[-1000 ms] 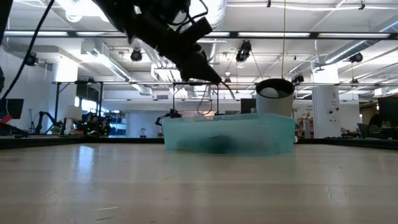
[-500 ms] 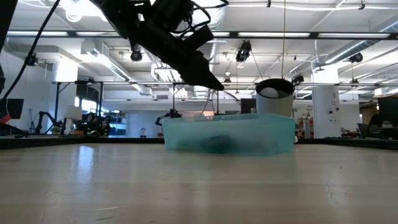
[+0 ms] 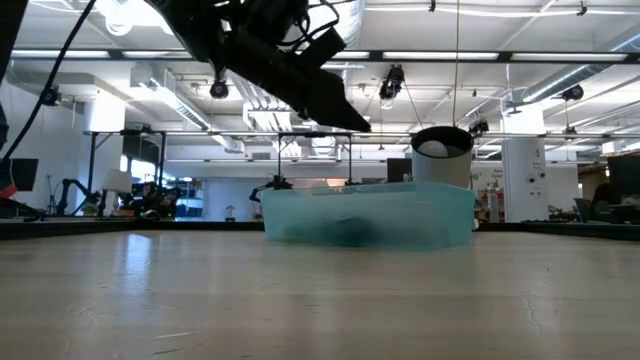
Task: Pick and place rubber bands into bin
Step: Return to Home Position
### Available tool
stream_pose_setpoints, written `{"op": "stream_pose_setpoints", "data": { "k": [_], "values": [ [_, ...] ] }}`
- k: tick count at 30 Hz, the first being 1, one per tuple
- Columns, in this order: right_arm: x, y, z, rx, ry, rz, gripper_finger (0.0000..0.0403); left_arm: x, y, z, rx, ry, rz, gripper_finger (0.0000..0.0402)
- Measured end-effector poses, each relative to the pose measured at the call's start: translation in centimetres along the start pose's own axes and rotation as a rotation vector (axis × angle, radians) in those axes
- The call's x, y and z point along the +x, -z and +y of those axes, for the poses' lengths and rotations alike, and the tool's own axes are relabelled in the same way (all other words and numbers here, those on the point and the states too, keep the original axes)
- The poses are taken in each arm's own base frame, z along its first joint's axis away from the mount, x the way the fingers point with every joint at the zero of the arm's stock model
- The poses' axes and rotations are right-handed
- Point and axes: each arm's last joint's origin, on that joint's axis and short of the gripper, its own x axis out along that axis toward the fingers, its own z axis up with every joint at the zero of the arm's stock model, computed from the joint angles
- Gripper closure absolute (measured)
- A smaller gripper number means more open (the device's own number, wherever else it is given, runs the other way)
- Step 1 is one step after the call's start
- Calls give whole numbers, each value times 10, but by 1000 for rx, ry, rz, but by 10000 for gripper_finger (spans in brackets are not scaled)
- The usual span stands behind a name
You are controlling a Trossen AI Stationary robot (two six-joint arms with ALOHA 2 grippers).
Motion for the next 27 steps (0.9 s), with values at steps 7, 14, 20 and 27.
{"op": "stream_pose_setpoints", "data": {
  "k": [7,14,20,27],
  "values": [
    [-15,-15,-28,44,341,-157,346,-14,-15,8,-120,-72,-54,260],
    [-17,6,-75,69,402,-98,346,-43,-33,15,-44,39,-162,260],
    [-15,38,-130,218,366,-20,346,-73,-50,36,-4,229,-323,260],
    [-28,50,-167,70,-140,-490,346,-99,-49,62,-11,198,-312,260]
  ]
}}
